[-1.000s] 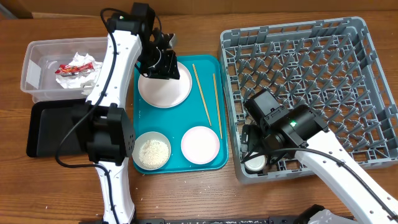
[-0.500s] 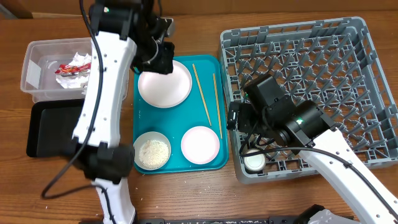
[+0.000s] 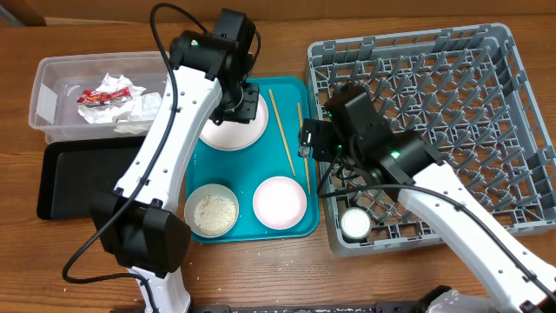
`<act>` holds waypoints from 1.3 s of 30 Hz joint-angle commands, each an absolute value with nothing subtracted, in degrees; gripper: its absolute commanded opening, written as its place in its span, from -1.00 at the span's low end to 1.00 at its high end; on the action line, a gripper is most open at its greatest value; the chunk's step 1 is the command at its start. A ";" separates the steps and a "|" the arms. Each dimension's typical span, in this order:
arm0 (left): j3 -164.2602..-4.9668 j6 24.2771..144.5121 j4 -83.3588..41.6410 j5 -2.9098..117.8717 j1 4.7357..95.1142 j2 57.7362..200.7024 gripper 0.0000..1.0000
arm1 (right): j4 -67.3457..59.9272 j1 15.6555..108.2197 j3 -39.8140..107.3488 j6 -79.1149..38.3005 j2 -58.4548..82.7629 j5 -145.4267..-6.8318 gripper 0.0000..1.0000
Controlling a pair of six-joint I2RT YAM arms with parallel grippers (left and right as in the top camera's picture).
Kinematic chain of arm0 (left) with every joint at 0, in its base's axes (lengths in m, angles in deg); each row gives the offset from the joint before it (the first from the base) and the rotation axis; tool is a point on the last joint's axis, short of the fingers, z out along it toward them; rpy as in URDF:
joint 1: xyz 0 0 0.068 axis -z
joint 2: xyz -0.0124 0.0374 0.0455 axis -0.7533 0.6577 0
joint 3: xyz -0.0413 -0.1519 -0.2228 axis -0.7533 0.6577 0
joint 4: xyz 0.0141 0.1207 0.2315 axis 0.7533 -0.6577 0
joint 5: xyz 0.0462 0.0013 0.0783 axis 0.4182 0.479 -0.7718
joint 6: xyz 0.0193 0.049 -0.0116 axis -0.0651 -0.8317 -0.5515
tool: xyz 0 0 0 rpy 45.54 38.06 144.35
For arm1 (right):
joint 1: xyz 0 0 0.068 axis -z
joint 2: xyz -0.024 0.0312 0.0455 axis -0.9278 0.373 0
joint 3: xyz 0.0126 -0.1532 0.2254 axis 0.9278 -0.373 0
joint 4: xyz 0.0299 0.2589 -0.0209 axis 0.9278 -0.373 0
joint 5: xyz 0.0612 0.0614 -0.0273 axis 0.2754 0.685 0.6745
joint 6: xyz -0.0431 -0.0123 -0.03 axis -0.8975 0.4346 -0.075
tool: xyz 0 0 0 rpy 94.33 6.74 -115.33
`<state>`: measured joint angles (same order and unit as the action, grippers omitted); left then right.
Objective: Sort waste into correct bins and load items into the dishwasher
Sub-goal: 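Grasp the bowl of rice with the left gripper, then tip the rice out onto the black tray with the left gripper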
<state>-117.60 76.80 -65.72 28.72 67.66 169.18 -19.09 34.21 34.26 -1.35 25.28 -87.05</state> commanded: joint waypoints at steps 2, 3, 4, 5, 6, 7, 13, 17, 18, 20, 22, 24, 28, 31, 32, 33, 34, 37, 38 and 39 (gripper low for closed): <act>-112.94 79.12 -59.32 28.43 69.04 169.67 -0.31 | -18.04 34.10 35.51 -1.48 25.02 -87.11 0.91; -111.58 79.55 -57.63 28.43 69.24 169.77 -0.29 | -17.99 34.28 35.53 -1.48 24.82 -87.09 0.91; -109.44 80.12 -55.29 28.43 69.48 169.77 -0.27 | -18.12 34.65 35.53 -1.48 24.45 -87.05 0.91; -108.11 80.27 -54.03 28.45 69.54 169.77 -0.25 | -18.21 34.91 35.53 -1.48 24.23 -87.00 0.91; -106.97 80.62 -53.17 28.41 69.54 169.77 -0.25 | -18.30 35.20 35.53 -1.50 24.01 -86.83 0.91; -106.10 80.71 -52.56 28.52 69.52 169.77 -0.25 | -18.32 35.44 35.53 -1.52 23.99 -86.61 0.91; -103.10 81.19 -52.89 31.47 69.72 169.77 -0.30 | -18.58 35.61 35.51 -1.54 24.01 -86.50 0.91; -103.10 82.81 -58.79 31.95 70.07 169.14 -0.59 | -19.19 35.61 35.51 -1.54 24.01 -86.48 0.92; -103.10 82.96 -59.84 31.91 70.07 169.01 -0.59 | -19.26 35.61 35.51 -1.54 24.01 -86.50 0.92; -103.10 83.16 -64.23 31.80 70.02 168.27 -0.60 | -19.52 35.61 35.51 -1.57 24.01 -86.50 0.92; -103.02 84.19 -67.82 30.90 70.00 167.24 -0.63 | -19.63 35.61 35.51 -1.61 24.01 -86.50 0.93; -102.36 84.49 -69.85 30.77 70.15 165.62 -0.63 | -19.85 35.61 35.51 -1.76 24.01 -86.50 0.93; -97.07 88.10 -68.50 28.91 70.66 161.08 -0.58 | -20.59 35.61 35.51 -1.74 24.01 -86.48 0.93; -89.14 91.68 -62.40 29.07 70.61 156.18 -0.52 | -20.99 35.61 35.51 -1.76 24.01 -86.46 0.93; -86.73 92.12 -59.78 29.92 70.61 155.15 -0.50 | -20.97 35.61 35.51 -1.76 24.01 -86.46 0.94; -84.99 92.36 -57.92 30.20 70.61 154.67 -0.49 | -20.97 35.61 35.51 -1.76 24.01 -86.46 0.93; -83.13 93.19 -56.06 30.16 70.61 154.50 -0.44 | -20.99 35.61 35.51 -1.76 24.01 -86.46 0.93; -78.56 95.36 -51.91 29.55 70.66 154.76 -0.42 | -21.25 35.61 35.51 -1.76 24.01 -86.46 0.93; -77.18 95.90 -50.75 29.46 70.66 154.76 -0.42 | -21.42 35.61 35.51 -1.76 24.01 -86.43 0.93; -75.70 96.62 -49.55 29.46 70.63 154.76 -0.42 | -21.69 35.61 35.51 -1.76 24.01 -86.46 0.93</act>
<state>-79.80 92.43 -51.49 30.03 70.28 154.96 -21.47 35.44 34.26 -1.35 25.65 -86.50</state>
